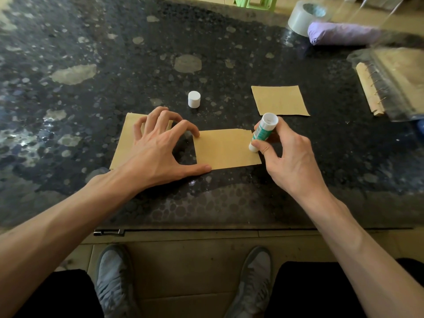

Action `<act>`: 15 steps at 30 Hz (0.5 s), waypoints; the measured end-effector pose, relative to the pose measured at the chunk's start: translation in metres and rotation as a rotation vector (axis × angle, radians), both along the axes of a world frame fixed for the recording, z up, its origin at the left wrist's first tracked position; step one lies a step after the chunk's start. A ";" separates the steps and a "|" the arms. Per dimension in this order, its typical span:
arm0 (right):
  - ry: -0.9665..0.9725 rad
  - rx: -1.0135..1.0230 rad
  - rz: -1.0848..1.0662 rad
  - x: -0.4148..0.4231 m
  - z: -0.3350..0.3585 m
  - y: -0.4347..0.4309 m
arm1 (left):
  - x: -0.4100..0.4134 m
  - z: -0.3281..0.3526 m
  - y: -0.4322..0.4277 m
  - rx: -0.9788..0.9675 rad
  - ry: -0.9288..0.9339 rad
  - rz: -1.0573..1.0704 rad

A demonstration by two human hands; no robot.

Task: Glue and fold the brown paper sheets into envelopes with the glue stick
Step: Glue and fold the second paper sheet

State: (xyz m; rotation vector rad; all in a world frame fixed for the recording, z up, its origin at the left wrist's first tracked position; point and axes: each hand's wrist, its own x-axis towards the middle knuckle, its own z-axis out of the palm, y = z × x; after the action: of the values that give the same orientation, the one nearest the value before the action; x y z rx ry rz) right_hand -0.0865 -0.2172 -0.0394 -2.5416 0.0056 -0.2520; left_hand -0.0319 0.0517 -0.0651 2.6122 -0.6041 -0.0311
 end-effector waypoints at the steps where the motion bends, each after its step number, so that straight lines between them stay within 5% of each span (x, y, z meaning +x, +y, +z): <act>1: 0.000 0.004 -0.002 0.000 -0.001 0.000 | 0.000 0.001 0.000 0.000 0.002 0.000; 15: -0.133 0.202 -0.082 -0.002 0.001 -0.013 | 0.000 0.000 -0.001 -0.008 -0.014 -0.007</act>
State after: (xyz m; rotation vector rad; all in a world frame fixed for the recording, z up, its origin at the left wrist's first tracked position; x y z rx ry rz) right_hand -0.0884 -0.2299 -0.0388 -2.3222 0.0799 -0.4299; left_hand -0.0316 0.0510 -0.0651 2.6047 -0.6175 -0.0128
